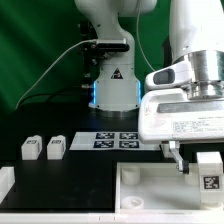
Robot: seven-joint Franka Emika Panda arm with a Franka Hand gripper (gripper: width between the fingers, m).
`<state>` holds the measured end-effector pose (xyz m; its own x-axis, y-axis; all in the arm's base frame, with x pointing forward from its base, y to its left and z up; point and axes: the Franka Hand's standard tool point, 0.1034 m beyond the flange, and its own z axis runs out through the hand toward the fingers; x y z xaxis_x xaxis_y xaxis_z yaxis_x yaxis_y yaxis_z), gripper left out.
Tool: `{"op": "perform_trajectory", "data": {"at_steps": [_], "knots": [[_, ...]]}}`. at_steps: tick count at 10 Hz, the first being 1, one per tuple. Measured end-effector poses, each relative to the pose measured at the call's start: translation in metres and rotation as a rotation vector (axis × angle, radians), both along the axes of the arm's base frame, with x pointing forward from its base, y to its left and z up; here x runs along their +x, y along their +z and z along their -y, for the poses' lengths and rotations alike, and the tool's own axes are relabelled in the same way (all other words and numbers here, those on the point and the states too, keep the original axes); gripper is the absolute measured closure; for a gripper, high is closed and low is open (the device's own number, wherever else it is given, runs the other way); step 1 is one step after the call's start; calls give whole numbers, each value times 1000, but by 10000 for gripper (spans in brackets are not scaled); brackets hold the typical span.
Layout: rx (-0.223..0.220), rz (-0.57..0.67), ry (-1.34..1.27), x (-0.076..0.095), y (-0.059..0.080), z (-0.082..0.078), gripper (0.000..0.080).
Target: Assemble one leg
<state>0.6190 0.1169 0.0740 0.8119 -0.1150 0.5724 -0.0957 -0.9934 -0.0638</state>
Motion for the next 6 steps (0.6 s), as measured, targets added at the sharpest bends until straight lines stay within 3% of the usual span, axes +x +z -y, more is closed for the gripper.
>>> {"op": "perform_trajectory", "data": {"at_steps": [6], "knots": [[0,0,0,0,0,0,151]]}}
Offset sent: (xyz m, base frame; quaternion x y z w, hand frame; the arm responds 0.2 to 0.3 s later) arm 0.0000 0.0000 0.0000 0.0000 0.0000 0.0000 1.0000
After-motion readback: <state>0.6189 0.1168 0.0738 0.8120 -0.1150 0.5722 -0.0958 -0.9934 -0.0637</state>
